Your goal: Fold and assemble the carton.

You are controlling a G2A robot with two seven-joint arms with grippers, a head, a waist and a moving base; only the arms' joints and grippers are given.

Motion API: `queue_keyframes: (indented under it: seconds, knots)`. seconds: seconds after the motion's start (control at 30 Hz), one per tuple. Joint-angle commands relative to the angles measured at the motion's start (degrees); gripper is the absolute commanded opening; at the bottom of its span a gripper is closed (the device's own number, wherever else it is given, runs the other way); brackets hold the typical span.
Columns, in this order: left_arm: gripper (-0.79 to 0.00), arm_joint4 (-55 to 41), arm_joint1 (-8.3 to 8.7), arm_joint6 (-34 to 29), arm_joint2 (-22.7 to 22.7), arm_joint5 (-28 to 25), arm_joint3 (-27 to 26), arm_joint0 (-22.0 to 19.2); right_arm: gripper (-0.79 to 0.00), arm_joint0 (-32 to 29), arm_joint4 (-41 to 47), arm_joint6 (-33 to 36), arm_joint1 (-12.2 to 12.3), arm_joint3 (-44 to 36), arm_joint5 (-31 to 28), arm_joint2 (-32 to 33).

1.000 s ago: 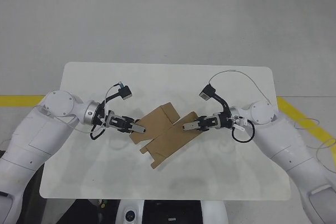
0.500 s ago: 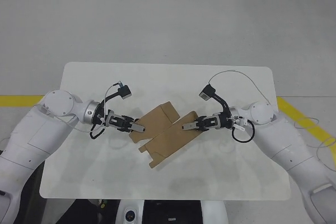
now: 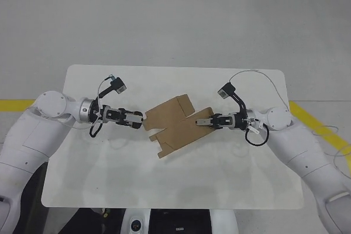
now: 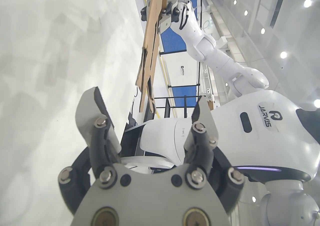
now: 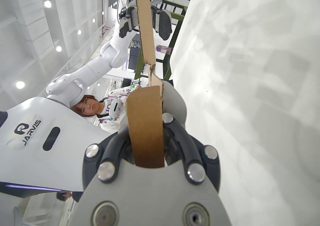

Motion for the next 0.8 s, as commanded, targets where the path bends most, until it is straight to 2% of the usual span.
queue_keyframes:
  seconds: [0.0,0.2,0.5,0.77]
  knots:
    - [0.000,0.40,-0.21,1.38,-0.39,-1.35,1.46,0.04,-0.785,-0.08,0.02,-0.92,-0.01,1.14,-0.91,0.54]
    - [0.000,1.60,-1.15,8.21,-0.96,-0.77,2.59,0.14,-0.785,0.18,-0.71,-1.83,-0.31,3.50,-1.20,1.80]
    - [0.000,4.40,-2.48,18.46,-0.93,2.81,-1.53,1.95,-0.785,0.33,-6.71,-10.27,-0.42,-0.63,4.63,4.20]
    - [0.000,6.79,-3.40,24.39,-1.49,5.61,-4.28,3.07,-0.785,-2.22,-9.16,-12.94,-0.29,-3.97,7.74,5.93]
